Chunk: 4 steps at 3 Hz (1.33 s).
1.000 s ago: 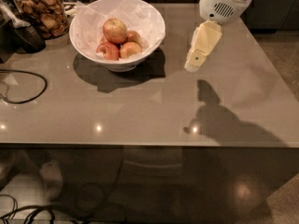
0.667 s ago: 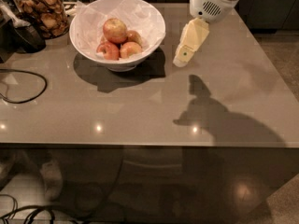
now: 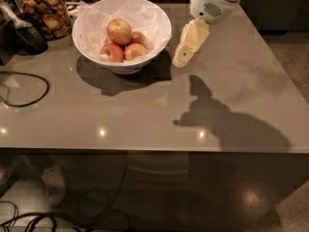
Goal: Pick apple from white bowl
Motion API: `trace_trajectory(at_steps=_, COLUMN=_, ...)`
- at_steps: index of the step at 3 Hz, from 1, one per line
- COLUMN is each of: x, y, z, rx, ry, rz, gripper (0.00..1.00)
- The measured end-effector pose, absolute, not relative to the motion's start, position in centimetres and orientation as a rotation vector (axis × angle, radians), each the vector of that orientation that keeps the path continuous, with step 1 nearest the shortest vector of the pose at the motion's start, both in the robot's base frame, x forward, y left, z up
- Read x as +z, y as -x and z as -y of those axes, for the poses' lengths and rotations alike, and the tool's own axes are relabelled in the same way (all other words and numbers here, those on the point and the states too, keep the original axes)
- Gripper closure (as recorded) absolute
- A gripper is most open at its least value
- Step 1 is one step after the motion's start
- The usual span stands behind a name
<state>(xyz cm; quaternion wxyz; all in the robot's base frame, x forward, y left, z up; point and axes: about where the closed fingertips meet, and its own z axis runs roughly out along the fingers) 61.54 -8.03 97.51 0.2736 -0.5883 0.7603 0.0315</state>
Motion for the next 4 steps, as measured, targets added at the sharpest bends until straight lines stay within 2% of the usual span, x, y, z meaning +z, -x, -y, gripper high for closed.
trace_trajectory(at_steps=3, x=99.5, y=-65.5, z=1.5, rx=0.158, ry=1.62, rz=-1.876, gripper=0.0)
trace_trajectory(at_steps=4, x=99.6, y=-65.5, z=1.3, rx=0.159, ry=1.62, rz=-1.874, gripper=0.0)
